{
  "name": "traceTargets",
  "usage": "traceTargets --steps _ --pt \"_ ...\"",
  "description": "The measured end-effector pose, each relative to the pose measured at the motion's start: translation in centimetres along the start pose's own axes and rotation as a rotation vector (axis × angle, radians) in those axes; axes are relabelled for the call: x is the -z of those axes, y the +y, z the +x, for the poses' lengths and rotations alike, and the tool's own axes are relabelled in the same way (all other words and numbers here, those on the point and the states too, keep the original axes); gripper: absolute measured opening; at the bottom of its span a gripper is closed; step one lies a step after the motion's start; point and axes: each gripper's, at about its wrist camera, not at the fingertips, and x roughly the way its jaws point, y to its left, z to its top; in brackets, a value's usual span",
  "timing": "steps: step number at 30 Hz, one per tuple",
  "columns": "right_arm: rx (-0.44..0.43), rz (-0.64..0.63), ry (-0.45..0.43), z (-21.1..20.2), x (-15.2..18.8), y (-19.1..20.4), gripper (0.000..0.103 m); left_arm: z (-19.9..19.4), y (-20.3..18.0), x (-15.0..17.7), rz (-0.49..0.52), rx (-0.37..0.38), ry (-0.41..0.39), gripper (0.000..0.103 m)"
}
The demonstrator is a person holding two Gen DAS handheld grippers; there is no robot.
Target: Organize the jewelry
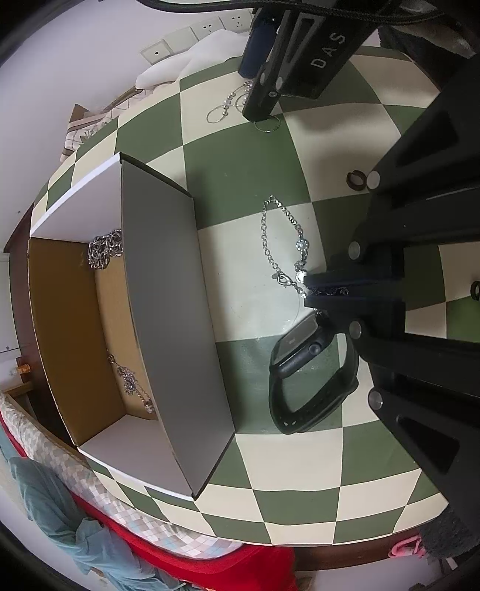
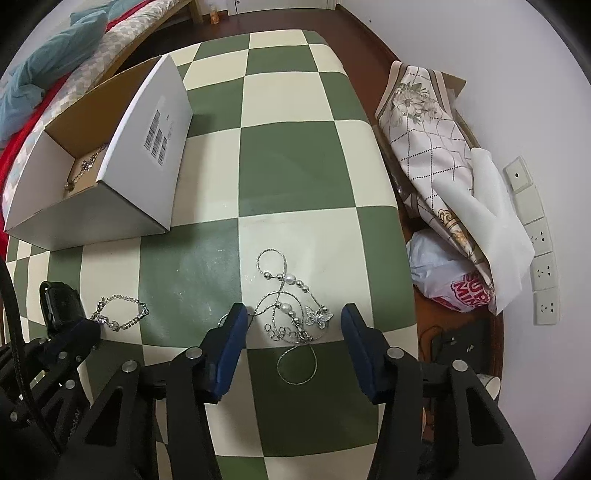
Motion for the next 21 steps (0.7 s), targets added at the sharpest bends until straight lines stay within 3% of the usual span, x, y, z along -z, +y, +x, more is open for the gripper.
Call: traceTargets --steps 2,3,5,6,11,21 --pt "0.001 -0.004 -0.005 0.0 -0.2 0.1 0.048 0.0 0.0 0.0 -0.001 0.001 0.000 0.002" --pt "0.000 -0.009 -0.008 0.0 -0.2 0.2 0.041 0.0 0.1 0.0 -0.004 0.004 0.000 0.002" --pt "0.008 -0.020 -0.018 -0.1 -0.4 0.6 0.018 0.1 0.2 -0.1 -0.012 0.014 0.003 0.002" --pt "0.013 -0.030 -0.022 -0.1 -0.4 0.9 0.015 0.1 0.4 -0.1 -0.015 0.019 0.005 0.002" --pt "-0.032 0.003 -0.039 -0.5 0.0 0.8 0.015 -1.1 0.9 0.0 -0.031 0.064 0.005 0.000" --pt "-0.198 0.113 -0.124 -6.2 1.4 -0.9 0.014 -7.4 3.5 0.0 -0.062 0.176 -0.080 0.000"
